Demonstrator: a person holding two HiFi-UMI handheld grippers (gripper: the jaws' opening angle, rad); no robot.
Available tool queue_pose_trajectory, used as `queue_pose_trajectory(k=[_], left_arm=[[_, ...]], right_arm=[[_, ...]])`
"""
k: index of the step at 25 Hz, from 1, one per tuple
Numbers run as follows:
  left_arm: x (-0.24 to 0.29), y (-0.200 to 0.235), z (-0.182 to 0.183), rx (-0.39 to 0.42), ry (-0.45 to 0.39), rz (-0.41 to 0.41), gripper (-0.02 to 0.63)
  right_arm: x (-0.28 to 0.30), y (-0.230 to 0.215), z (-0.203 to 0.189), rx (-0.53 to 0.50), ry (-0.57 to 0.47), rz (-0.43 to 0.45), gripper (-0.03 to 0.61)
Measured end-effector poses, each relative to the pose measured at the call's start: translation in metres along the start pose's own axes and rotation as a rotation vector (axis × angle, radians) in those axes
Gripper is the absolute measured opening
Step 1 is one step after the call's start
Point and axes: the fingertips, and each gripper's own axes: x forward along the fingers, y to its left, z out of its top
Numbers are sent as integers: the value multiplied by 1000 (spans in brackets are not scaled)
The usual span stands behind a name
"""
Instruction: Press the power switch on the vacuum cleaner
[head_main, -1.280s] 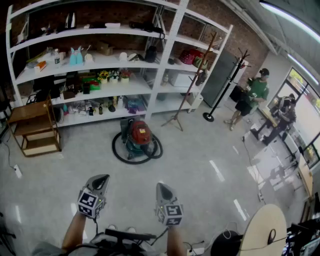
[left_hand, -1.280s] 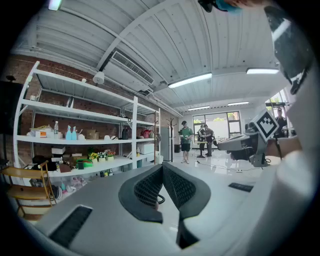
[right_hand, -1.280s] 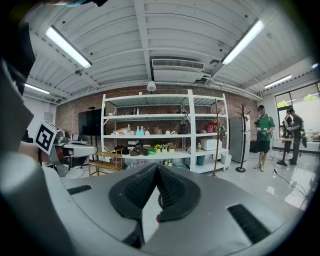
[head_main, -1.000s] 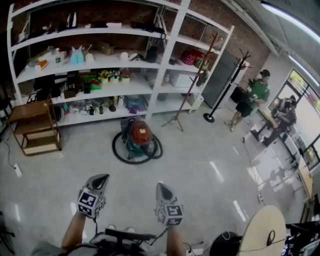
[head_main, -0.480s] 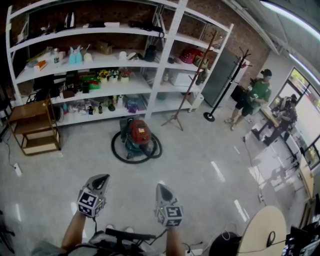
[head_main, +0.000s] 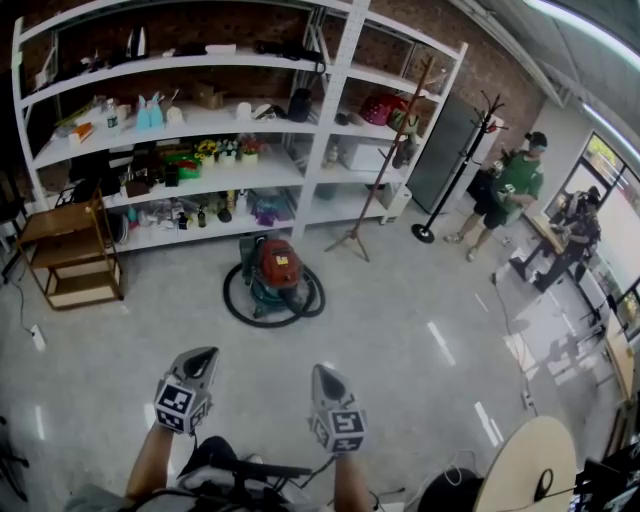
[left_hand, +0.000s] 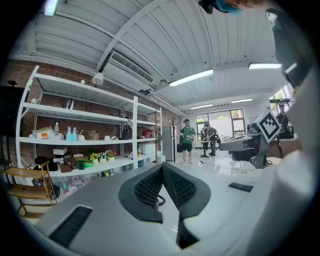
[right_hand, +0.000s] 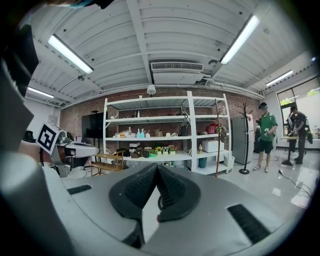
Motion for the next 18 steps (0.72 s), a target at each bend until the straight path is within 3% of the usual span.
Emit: queue_pose_trajectory(k=[8, 18], left_arm=[[21, 10, -1, 0, 3, 14, 9], [73, 56, 8, -1, 10, 11, 9]], right_arm=[[24, -10, 2, 3, -9, 26, 8], [88, -25, 20, -4, -10, 23, 8]])
